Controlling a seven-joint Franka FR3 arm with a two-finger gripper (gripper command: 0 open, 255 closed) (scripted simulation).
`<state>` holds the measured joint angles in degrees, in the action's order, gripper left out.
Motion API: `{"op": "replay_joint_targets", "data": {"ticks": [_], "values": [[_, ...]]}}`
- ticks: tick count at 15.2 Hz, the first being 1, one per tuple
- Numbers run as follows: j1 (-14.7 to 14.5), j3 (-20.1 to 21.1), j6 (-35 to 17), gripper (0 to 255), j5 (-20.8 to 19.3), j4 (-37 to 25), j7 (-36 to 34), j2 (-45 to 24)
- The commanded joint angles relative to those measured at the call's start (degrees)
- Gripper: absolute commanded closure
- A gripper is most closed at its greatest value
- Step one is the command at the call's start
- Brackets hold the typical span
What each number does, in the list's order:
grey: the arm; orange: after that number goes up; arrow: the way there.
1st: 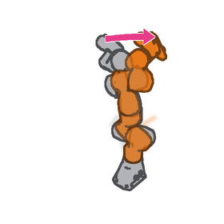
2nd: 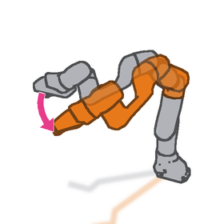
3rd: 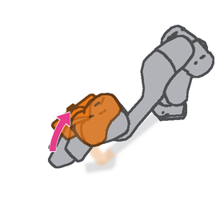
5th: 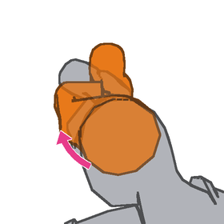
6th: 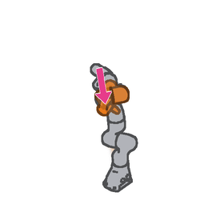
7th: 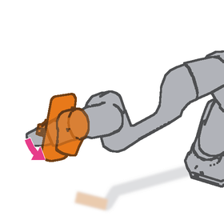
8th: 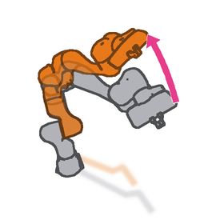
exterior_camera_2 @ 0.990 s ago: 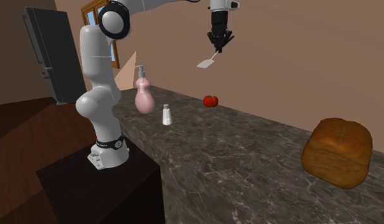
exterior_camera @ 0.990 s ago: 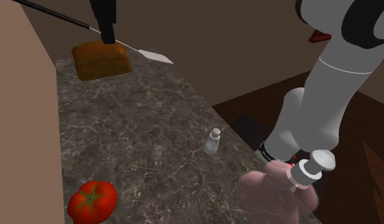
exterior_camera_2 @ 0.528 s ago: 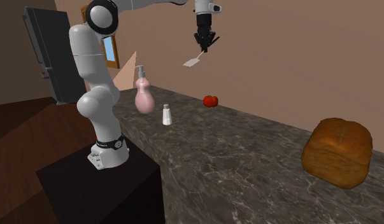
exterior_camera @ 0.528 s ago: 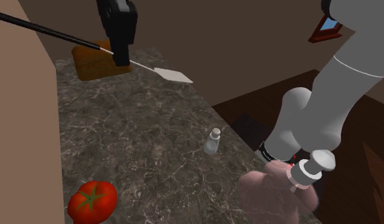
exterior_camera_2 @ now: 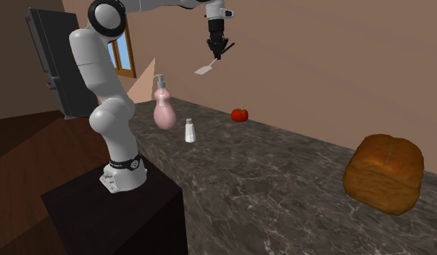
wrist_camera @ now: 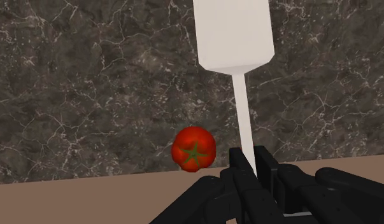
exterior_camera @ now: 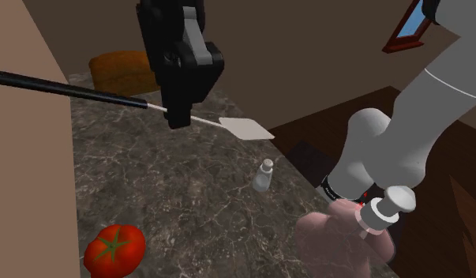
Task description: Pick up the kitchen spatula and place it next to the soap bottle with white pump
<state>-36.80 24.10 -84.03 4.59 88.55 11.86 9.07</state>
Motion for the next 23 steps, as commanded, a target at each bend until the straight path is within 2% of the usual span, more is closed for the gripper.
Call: {"op": "replay_joint_targets", "data": {"ticks": [1, 7, 14, 23], "values": [[-1.20, 1.64, 0.21, 255, 0.51, 0.67, -2.96, 1.12], [-4.33, 6.53, 0.25, 255, 1.47, 1.39, -11.02, 2.54], [-7.93, 13.57, 0.54, 255, 0.90, -1.01, -21.71, 0.82], [-8.18, 12.61, -6.79, 255, 2.93, 9.35, -20.05, 4.43]]}}
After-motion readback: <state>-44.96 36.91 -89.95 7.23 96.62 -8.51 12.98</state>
